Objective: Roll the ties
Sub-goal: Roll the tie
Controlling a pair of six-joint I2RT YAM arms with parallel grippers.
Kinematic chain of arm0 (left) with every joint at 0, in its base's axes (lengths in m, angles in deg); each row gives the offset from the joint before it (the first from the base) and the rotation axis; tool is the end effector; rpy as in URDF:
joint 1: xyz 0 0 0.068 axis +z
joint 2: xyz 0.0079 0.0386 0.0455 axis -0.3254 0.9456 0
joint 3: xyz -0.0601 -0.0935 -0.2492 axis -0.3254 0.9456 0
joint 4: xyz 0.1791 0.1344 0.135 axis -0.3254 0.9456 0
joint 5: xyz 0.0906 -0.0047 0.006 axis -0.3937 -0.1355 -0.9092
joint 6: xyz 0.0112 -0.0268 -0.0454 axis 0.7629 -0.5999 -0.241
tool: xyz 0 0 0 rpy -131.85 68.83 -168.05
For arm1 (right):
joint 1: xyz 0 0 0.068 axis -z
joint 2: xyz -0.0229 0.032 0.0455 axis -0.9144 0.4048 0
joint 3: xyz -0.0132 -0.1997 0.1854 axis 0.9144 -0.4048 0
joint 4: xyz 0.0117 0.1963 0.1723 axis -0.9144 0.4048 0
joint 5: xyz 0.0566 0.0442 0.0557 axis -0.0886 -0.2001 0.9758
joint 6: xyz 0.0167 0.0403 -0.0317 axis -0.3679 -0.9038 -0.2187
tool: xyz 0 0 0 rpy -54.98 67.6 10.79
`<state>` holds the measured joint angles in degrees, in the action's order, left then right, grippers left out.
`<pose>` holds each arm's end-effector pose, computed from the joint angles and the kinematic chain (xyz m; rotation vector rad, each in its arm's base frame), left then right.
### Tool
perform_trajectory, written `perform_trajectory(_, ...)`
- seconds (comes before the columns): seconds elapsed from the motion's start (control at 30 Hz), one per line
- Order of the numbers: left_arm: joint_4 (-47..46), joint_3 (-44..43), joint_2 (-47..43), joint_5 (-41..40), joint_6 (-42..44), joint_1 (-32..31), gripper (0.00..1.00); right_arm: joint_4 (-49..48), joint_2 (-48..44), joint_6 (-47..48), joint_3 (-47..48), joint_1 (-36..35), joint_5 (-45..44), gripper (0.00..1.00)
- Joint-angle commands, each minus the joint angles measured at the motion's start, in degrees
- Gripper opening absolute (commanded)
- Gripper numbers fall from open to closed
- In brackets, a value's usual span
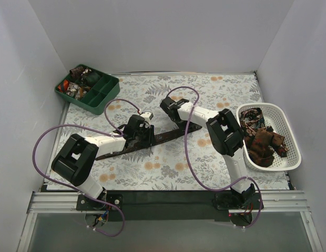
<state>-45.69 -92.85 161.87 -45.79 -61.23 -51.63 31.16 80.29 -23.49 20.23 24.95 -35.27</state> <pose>0.2504 -0.1669 0.1458 -0.4688 2.5550 -0.8454 0.3388 0.2701 0.1548 -0.7451 2.5567 -0.6334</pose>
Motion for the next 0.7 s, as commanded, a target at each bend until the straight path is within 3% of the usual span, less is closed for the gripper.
perform_trajectory(0.0,4.8,1.1,-2.1,-0.3,0.4,-0.1,0.30,-2.9,-0.7,0.6,-1.9,0.4,10.5,0.27)
perform_trajectory(0.3,5.4,0.6,-2.7,-1.0,0.9,-0.1,0.30,-2.9,-5.1,1.6,-1.9,1.0,16.0,0.32)
perform_trajectory(0.67,6.2,-0.2,-3.1,-2.2,0.7,-0.1,0.31,-2.9,-10.6,0.3,-1.7,2.7,19.8,0.46)
